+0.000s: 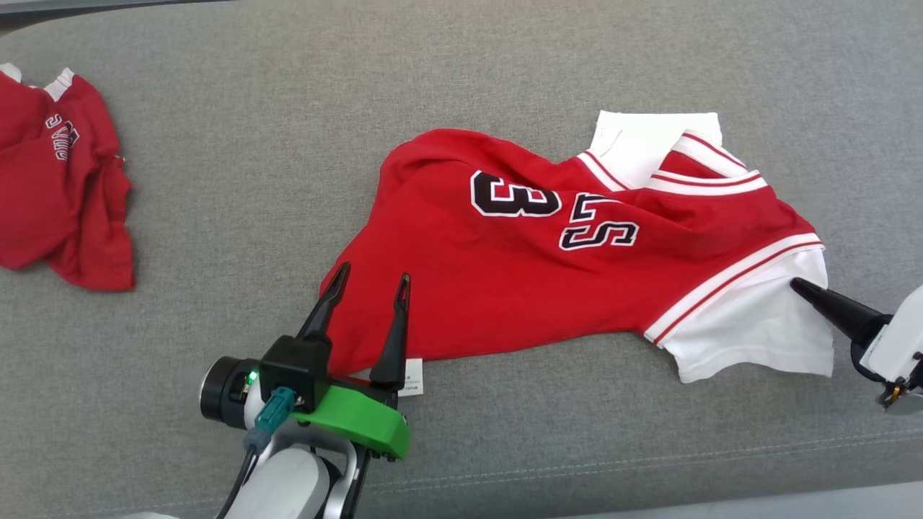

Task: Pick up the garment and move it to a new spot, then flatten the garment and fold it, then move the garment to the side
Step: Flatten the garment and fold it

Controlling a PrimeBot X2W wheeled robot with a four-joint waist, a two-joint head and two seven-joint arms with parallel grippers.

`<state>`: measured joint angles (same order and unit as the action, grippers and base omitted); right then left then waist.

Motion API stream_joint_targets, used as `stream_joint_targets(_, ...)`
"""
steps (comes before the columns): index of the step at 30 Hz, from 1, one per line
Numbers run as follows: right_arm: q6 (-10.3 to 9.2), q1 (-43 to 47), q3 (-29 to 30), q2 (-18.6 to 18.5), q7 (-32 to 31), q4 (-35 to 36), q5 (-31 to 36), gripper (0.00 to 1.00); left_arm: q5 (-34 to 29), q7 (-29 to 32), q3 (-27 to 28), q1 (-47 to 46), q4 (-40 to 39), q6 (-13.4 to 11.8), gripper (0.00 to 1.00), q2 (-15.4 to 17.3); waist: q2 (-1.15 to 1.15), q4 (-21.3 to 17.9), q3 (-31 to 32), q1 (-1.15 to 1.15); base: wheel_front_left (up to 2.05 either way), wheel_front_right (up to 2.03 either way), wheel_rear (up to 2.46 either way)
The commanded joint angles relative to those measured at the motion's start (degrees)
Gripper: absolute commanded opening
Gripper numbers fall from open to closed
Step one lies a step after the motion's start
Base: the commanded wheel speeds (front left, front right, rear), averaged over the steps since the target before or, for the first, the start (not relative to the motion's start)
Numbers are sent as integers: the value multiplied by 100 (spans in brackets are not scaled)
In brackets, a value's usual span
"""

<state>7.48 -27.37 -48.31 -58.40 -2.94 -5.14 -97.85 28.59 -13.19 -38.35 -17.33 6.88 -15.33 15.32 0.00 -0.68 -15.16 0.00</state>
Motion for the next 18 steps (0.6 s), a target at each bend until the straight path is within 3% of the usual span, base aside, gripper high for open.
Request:
stream_joint_targets(1, 1, -180, -56, 154, -21, -368, 170, 0, -57, 28, 4, -54, -5, -11, 100, 84, 0, 89, -94, 0, 0, 0, 0)
stream_joint_targets(7, 1, -550, -262, 656, -241, -1636, 505, 0, -65, 85, -13, -63, -63, -40, 100, 154, 0, 199, -163, 0, 0, 0, 0)
stream_joint_targets(15, 1, -582, -346, 646, -126, -2069, 805, 0, -39, 136, -9, 76, -136, -126, 100, 251, 0, 89, -59, 0, 0, 0, 0)
stream_joint_targets(17, 0, -594, -382, 670, -46, -2110, 928, 45, -28, 166, -5, 106, -163, -143, 100, 279, 0, 14, -33, 0, 0, 0, 0)
stream_joint_targets(18, 0, -588, -382, 692, 19, -2127, 963, 81, -20, 183, -4, 114, -173, -146, 100, 296, 0, -23, -23, 0, 0, 0, 0)
